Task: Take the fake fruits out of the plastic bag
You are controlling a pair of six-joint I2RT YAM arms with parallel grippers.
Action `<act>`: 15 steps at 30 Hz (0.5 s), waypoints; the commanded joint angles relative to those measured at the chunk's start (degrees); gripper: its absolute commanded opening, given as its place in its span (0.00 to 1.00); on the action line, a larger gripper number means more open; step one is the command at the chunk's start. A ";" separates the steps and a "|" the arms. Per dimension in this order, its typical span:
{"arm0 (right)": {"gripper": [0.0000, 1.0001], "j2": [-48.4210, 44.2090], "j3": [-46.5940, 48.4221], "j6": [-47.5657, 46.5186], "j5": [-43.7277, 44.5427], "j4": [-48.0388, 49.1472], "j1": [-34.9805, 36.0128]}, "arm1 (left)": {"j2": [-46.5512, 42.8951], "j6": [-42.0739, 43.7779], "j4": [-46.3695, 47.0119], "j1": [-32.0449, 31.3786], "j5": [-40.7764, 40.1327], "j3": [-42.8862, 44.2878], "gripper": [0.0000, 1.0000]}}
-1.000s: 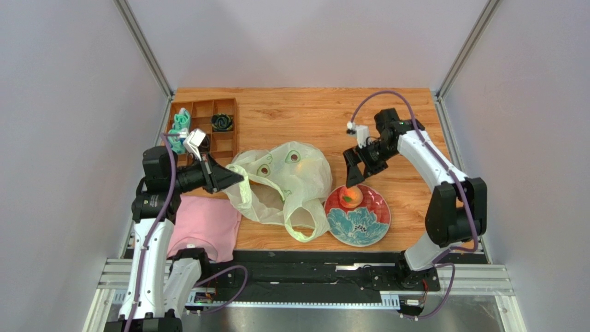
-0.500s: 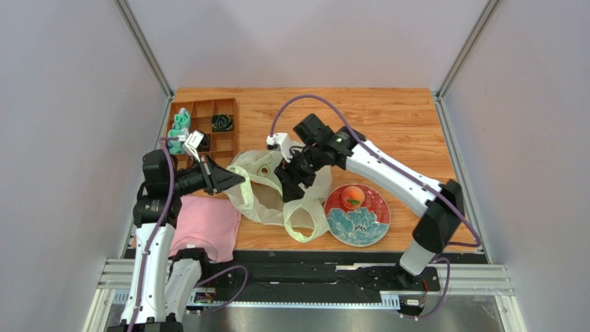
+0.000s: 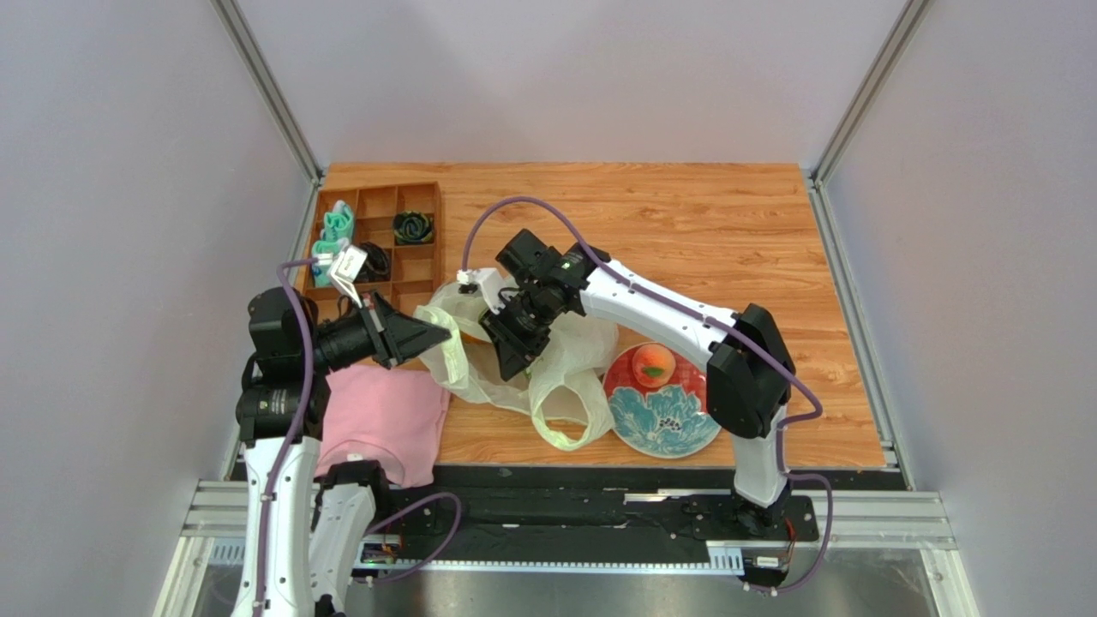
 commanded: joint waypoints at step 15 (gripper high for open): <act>0.91 4.12 2.58 5.62 34.51 5.19 1.20 | -4.16 16.75 -19.42 0.64 7.22 10.87 0.00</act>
